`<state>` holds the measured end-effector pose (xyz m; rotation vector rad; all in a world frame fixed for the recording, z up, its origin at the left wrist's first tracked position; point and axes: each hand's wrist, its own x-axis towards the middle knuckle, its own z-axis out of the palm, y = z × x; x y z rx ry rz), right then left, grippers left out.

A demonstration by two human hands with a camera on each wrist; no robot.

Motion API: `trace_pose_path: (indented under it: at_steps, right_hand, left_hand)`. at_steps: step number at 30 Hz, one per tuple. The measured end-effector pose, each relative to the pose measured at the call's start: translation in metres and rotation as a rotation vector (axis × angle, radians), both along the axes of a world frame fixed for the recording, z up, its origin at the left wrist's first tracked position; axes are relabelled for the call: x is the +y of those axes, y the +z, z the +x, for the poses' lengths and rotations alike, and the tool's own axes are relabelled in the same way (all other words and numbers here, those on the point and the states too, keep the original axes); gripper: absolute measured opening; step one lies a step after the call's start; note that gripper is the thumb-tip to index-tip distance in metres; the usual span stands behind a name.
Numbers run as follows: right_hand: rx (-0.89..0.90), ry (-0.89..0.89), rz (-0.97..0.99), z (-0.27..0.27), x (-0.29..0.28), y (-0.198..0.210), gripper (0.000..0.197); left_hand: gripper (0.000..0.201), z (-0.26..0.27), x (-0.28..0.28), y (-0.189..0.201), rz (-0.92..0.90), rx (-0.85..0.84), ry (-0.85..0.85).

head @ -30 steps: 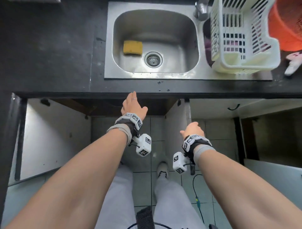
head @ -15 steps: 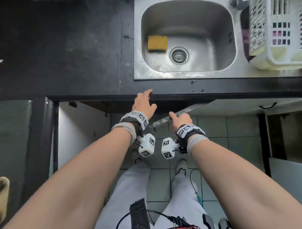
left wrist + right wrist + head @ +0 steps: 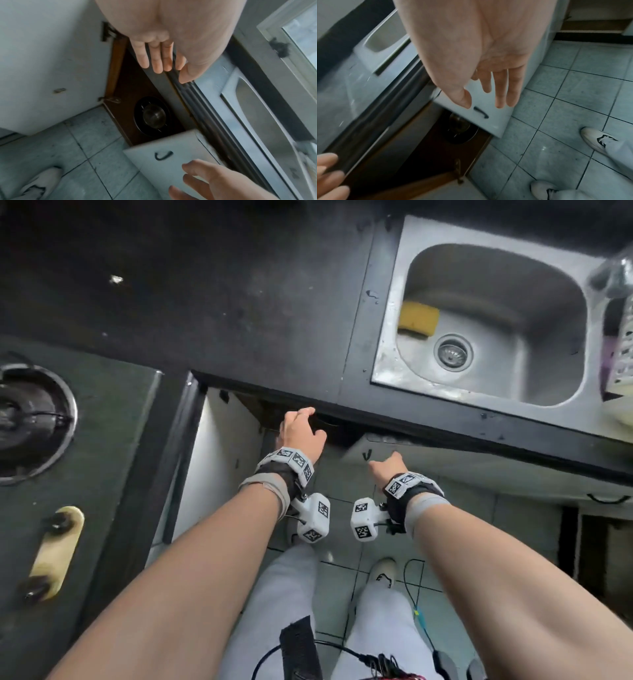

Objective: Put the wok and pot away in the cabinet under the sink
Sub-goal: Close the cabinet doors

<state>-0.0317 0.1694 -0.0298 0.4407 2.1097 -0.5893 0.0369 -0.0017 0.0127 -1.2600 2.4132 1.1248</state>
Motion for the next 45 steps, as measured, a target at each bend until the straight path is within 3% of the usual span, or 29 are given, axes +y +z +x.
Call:
trace_pose_path:
  at_steps: [3,5,7,11,13,18,24,26,28,30,32,33,38,45]
  right_hand:
    - [-0.060,0.168,-0.081,0.027,-0.057,-0.035,0.065]
    - [-0.095,0.281,-0.156,0.050,-0.099,-0.053,0.070]
    - [-0.150,0.369,-0.236,0.078,-0.142,-0.052,0.063]
    - [-0.115,0.509,-0.343,0.120,-0.197,-0.014,0.056]
    - [-0.060,0.567,-0.379,0.124,-0.212,-0.002,0.054]
    - [0.297,0.726,-0.348,0.092,-0.230,0.030,0.052]
    - [0.492,0.773,-0.320,0.051,-0.220,0.048,0.052]
    - [0.458,0.835,-0.358,0.044,-0.211,0.046,0.052]
    - [0.262,0.951,-0.340,0.042,-0.196,0.037,0.048]
    - [-0.090,0.970,-0.292,0.046,-0.176,0.025,0.044]
    - [-0.350,0.895,-0.201,0.050,-0.159,0.015,0.043]
    - [-0.387,0.915,-0.155,0.048,-0.153,0.010,0.043]
    - [-0.227,1.111,0.023,0.014,-0.122,-0.011,0.039]
    - [-0.195,0.764,0.100,-0.027,-0.082,-0.005,0.061]
  left_hand:
    - [0.057,0.055,-0.046,-0.007,-0.040,-0.133,0.216]
    - [0.062,0.095,-0.072,-0.011,-0.064,-0.247,0.368]
    - [0.064,0.135,-0.088,-0.014,-0.112,-0.274,0.497]
    - [0.070,0.171,-0.085,-0.015,-0.137,-0.203,0.497]
    - [0.068,0.174,-0.081,-0.011,-0.075,-0.186,0.548]
    - [0.078,0.187,-0.096,0.002,0.034,-0.167,0.565]
    - [0.073,0.173,-0.098,0.013,0.190,-0.256,0.580]
    - [0.063,0.163,-0.090,0.013,0.242,-0.234,0.626]
    - [0.045,0.148,-0.084,0.012,0.300,-0.212,0.634]
    - [0.022,0.131,-0.080,0.006,0.401,-0.150,0.699]
    - [0.022,0.114,-0.073,-0.004,0.559,-0.044,0.832]
    - [0.024,0.105,-0.069,-0.008,0.626,-0.015,0.881]
    - [0.020,0.050,-0.051,-0.006,0.821,0.114,0.887]
    - [0.019,0.007,-0.051,-0.004,0.855,0.095,0.792]
